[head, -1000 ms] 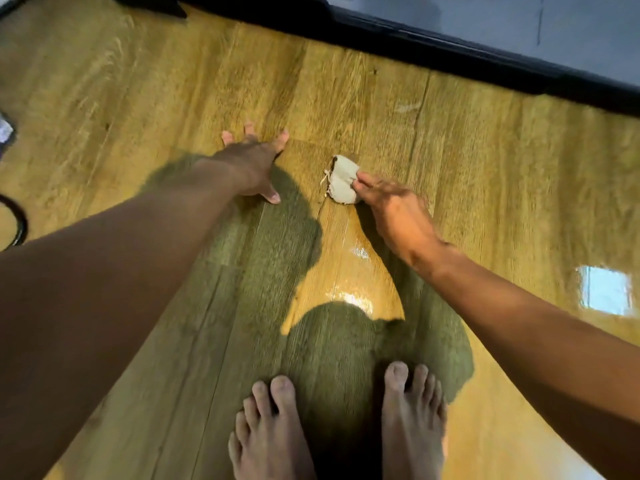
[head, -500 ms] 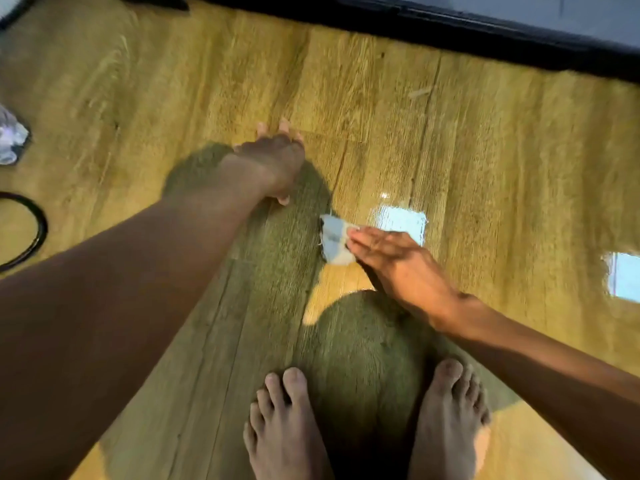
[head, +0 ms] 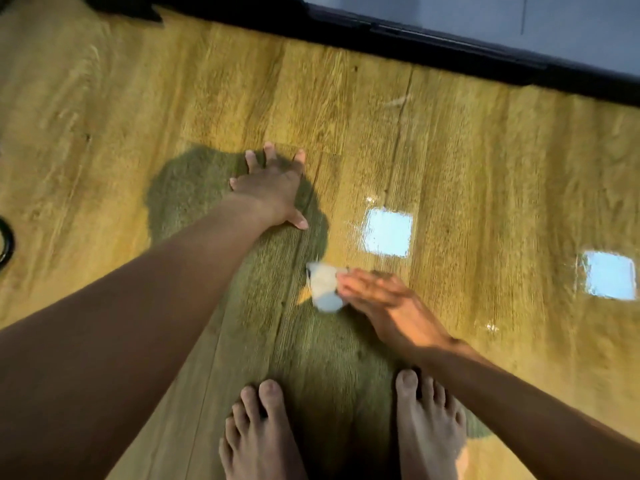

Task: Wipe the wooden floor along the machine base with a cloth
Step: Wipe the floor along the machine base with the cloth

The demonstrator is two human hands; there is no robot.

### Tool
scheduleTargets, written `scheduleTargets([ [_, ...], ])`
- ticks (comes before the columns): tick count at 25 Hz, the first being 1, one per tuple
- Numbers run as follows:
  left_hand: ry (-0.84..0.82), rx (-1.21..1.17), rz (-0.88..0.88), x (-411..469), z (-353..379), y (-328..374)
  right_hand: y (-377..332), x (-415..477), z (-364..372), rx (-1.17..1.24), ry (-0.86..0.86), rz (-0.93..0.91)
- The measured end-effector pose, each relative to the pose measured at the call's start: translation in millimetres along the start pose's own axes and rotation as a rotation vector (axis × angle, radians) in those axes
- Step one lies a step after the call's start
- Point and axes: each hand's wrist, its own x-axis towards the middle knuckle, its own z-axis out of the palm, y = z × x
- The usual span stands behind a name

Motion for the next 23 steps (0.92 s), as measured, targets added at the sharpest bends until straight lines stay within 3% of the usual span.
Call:
scheduleTargets([
  [3, -0.023, -0.004, 0.004, -1, 0, 1, 20, 5, -16, -0.028, -0.025, -0.172],
  [7, -0.016, -0.026, 0.006, -3, -3, -1, 69, 100, -49, -0.124, 0.024, 0.127],
  [9, -0.031, -0.007, 0.008, -3, -2, -1, 70, 102, -45, -0.145, 0.064, 0.184],
  [14, -0.055, 0.047, -0.020, 1, -4, 4, 63, 68, -38, -0.048, 0.034, -0.005],
  [19, -0.081, 0.069, -0.009, 4, -2, 2, 115, 159, -69, -0.096, 0.193, 0.325],
  [23, -0.079, 0.189, 0.009, 13, -4, 7, 96, 109, -38, -0.108, 0.101, 0.037],
])
